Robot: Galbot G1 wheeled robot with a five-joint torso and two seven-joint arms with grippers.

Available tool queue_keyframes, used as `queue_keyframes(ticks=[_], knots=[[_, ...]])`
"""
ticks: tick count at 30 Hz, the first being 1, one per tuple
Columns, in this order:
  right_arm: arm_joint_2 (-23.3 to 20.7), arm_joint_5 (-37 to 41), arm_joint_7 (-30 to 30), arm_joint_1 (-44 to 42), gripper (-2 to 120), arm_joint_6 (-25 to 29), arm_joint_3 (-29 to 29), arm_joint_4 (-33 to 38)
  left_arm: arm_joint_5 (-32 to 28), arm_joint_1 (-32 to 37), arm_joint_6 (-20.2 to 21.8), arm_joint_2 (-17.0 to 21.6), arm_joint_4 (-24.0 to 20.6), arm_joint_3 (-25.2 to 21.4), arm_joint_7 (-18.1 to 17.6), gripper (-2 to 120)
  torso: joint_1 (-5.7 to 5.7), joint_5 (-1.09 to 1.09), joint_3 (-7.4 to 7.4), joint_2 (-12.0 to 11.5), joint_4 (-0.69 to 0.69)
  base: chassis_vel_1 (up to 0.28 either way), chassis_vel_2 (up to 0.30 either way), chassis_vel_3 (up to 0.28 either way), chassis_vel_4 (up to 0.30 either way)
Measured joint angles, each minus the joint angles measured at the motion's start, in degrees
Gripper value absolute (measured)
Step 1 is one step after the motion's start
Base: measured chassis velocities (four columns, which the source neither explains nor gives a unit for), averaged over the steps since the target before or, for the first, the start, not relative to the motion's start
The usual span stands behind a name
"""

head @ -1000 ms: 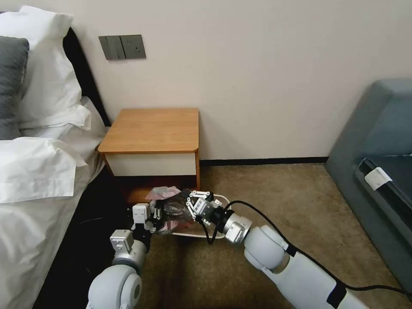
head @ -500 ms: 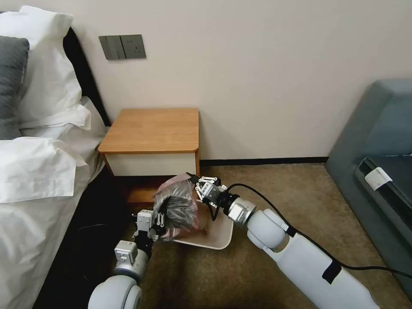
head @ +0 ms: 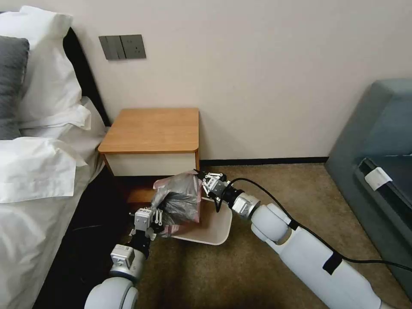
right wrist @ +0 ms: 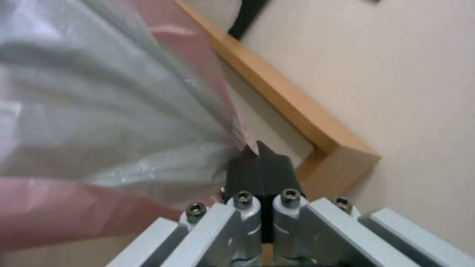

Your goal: Pick up the garbage bag from the table and place it over the trash can.

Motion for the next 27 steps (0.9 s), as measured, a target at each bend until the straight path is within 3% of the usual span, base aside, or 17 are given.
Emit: queue_keyframes(ticks=[9,20,23,26,27], knots=[[-1.81,0.51,-0.02,-0.65,0,-0.09,0.58,-0.45,-1.12,-0.06,-0.15,-0.47,-0.56,0.01,-0.15,8,0.00,0.00,0.00,0.00,0.00,0.000,0.000,0.000,0.000],[-5.90,1.54,-1.76,-3.53,43,-0.18,3.04,0.47,-5.11,-2.10,0.90,-1.20,-0.61,-0.60,-0.68,8,0.00,0.00,0.00,0.00,0.00,0.000,0.000,0.000,0.000],[-6.24,1.62,-1.76,-3.88,46,-0.10,3.37,0.76,-5.40,-2.21,1.04,-1.21,-0.61,-0.59,-0.68,8,0.00,0.00,0.00,0.00,0.00,0.000,0.000,0.000,0.000],[-7.41,2.05,-1.78,-4.91,66,-0.04,5.35,2.30,-5.82,-2.41,1.19,-1.19,-0.24,-0.58,-0.77,8,0.00,0.00,0.00,0.00,0.00,0.000,0.000,0.000,0.000],[-7.41,2.05,-1.78,-4.91,66,-0.04,5.35,2.30,-5.82,-2.41,1.19,-1.19,-0.24,-0.58,-0.77,8,0.00,0.00,0.00,0.00,0.00,0.000,0.000,0.000,0.000]])
